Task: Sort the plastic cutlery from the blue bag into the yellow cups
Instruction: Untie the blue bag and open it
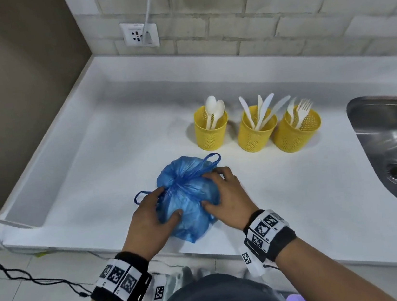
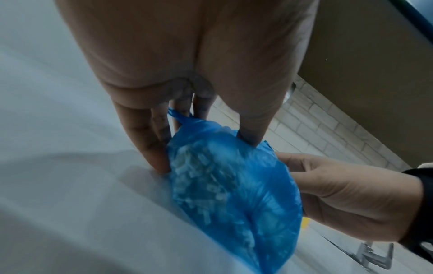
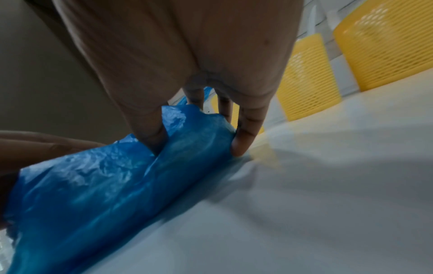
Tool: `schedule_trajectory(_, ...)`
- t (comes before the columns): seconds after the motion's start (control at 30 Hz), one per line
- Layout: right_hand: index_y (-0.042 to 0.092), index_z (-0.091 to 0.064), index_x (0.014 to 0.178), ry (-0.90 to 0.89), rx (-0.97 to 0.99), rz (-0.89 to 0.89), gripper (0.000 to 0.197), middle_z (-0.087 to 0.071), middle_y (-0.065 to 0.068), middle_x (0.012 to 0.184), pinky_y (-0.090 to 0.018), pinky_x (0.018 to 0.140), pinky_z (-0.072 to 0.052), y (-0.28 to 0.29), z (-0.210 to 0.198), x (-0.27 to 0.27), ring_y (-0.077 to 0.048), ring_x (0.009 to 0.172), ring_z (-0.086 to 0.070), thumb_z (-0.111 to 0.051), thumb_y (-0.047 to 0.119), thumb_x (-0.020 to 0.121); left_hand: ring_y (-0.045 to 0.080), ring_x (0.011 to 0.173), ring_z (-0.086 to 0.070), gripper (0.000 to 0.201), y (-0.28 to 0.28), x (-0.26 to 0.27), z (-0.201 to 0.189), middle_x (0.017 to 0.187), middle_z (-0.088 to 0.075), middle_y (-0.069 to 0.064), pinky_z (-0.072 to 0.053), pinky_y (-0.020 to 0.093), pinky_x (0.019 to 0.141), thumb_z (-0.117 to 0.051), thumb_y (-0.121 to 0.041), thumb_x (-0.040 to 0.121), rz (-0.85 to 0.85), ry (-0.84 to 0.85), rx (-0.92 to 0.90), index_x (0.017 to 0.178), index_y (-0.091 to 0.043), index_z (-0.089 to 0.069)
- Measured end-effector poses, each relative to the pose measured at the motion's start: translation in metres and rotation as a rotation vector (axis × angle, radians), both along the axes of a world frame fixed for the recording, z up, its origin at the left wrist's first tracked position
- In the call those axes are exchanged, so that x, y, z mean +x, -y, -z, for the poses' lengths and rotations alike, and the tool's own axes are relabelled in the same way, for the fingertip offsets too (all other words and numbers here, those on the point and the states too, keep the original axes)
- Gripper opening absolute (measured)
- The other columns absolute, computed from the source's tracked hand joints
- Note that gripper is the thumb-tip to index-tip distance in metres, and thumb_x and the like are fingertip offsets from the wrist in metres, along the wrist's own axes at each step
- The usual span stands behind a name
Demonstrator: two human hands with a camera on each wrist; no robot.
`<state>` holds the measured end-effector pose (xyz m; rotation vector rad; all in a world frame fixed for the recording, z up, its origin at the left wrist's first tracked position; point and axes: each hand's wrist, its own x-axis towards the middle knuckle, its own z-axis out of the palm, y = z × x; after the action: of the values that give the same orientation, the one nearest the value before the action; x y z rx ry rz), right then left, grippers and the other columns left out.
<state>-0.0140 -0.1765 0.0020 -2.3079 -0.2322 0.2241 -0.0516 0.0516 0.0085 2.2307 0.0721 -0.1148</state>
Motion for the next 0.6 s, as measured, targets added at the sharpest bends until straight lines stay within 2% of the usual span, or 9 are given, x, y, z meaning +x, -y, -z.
schedule_trajectory(0.2, 0.023, -0.054, 0.138, -0.021, 0.012, 0.049, 0.066, -0.04, -0.003, 0.138, -0.042, 0.114, -0.041, 0.076, -0.002, -0.018, -0.026, 0.127, -0.049, -0.074, 0.028, 0.075, 0.009, 0.118, -0.06, 0.065, 0.069, -0.007, -0.002, 0.133, -0.062, -0.009, -0.05, 0.032, 0.103, -0.081, -0.029, 0.085, 0.059, -0.013, -0.039, 0.143, -0.022, -0.054)
schedule_trajectory(0.4, 0.017, -0.057, 0.138, -0.012, -0.021, 0.064, 0.066, -0.044, -0.007, 0.14, -0.04, 0.112, -0.042, 0.138, -0.004, -0.024, -0.029, 0.126, -0.052, -0.077, 0.021, 0.075, 0.006, 0.116, -0.061, 0.065, 0.126, -0.01, -0.001, 0.131, -0.063, -0.012, -0.055, 0.035, 0.099, -0.081, -0.034, 0.085, 0.119, -0.017, -0.05, 0.143, -0.024, -0.054)
schedule_trajectory(0.5, 0.018, -0.057, 0.138, -0.033, -0.055, 0.064, 0.068, -0.044, -0.007, 0.141, -0.046, 0.111, -0.042, 0.163, -0.006, -0.022, -0.032, 0.124, -0.052, -0.07, 0.03, 0.073, 0.007, 0.115, -0.062, 0.065, 0.15, -0.016, -0.001, 0.13, -0.063, -0.012, -0.058, 0.039, 0.096, -0.08, -0.033, 0.085, 0.122, -0.021, -0.058, 0.143, -0.022, -0.053)
schedule_trajectory(0.6, 0.02, -0.057, 0.137, -0.046, -0.084, 0.036, 0.069, -0.045, -0.006, 0.141, -0.047, 0.112, -0.04, 0.185, -0.011, -0.018, -0.032, 0.123, -0.052, -0.065, 0.034, 0.07, 0.008, 0.113, -0.065, 0.066, 0.172, -0.021, -0.007, 0.132, -0.064, -0.012, -0.058, 0.037, 0.096, -0.078, -0.035, 0.087, 0.13, -0.04, -0.029, 0.146, -0.023, -0.051)
